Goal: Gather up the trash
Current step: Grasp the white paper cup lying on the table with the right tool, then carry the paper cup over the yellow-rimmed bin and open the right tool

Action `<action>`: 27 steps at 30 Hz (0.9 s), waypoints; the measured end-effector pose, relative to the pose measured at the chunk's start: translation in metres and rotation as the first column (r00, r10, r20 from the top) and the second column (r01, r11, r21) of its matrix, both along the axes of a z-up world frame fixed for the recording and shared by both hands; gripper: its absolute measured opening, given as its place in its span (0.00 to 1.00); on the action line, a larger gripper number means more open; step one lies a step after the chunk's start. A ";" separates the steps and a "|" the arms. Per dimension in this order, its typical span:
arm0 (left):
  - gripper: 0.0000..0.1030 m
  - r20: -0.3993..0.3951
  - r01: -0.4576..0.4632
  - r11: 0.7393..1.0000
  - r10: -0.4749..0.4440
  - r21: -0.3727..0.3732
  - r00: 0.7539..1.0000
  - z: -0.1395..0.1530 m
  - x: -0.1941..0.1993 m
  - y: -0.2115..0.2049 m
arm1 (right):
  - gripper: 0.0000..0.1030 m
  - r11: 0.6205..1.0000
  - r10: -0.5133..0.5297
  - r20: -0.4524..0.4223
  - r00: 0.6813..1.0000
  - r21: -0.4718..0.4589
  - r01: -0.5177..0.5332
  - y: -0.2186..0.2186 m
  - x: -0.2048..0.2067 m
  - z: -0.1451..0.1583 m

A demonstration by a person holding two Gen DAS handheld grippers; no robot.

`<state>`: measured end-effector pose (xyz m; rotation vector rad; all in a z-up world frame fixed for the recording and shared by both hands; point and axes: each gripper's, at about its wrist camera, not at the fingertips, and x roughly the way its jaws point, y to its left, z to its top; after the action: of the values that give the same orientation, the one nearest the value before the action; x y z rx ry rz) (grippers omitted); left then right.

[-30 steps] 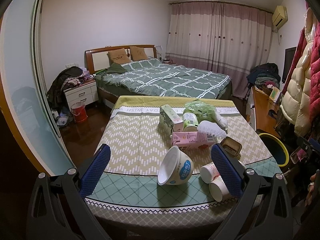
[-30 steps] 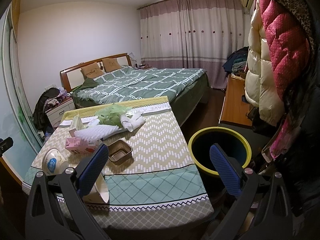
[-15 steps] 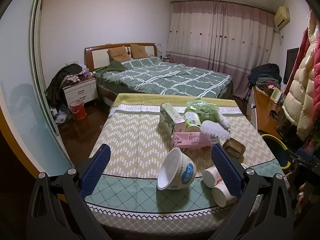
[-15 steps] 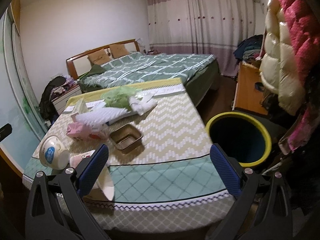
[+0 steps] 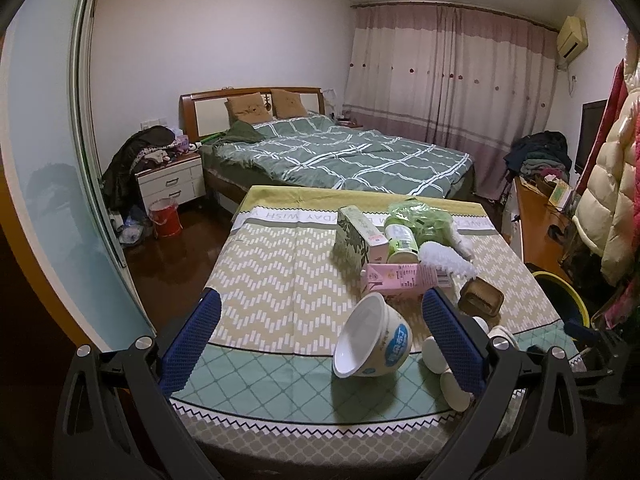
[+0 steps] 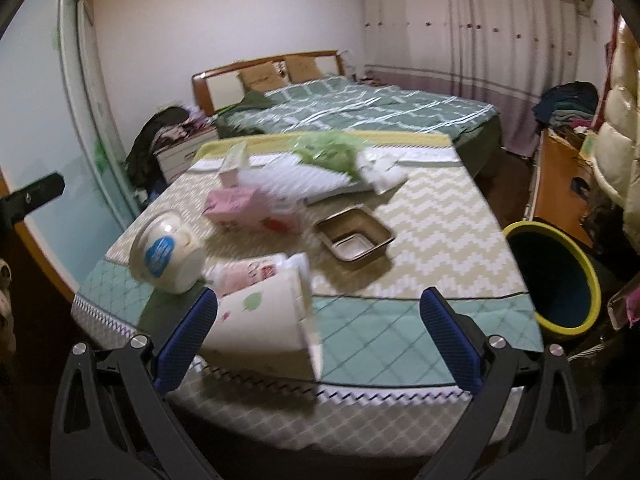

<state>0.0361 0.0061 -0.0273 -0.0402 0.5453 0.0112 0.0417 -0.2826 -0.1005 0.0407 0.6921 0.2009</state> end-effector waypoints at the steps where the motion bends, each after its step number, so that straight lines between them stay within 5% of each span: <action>1: 0.96 -0.001 0.001 1.000 -0.001 -0.002 1.000 0.000 -0.002 0.001 | 0.94 1.000 0.011 -0.005 1.000 -0.005 -0.011 0.003 0.000 -0.001; 24: 0.96 -0.012 0.024 0.999 -0.024 -0.021 1.000 -0.007 -0.014 0.002 | 0.94 0.989 0.071 -0.086 0.994 -0.124 -0.081 0.053 0.016 -0.043; 25: 0.96 -0.013 0.025 0.999 -0.025 -0.021 1.000 -0.007 -0.014 0.002 | 0.93 0.992 0.073 -0.087 0.994 -0.094 -0.081 0.051 0.017 -0.043; 27: 0.96 -0.016 0.025 1.000 -0.026 -0.018 1.000 -0.009 -0.013 0.002 | 0.75 0.995 0.078 -0.101 0.992 -0.060 -0.084 0.047 0.020 -0.045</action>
<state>0.0233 0.0076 -0.0360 -0.0504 0.5623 -0.0182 0.0615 -0.2360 -0.1453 -0.0389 0.7990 0.2562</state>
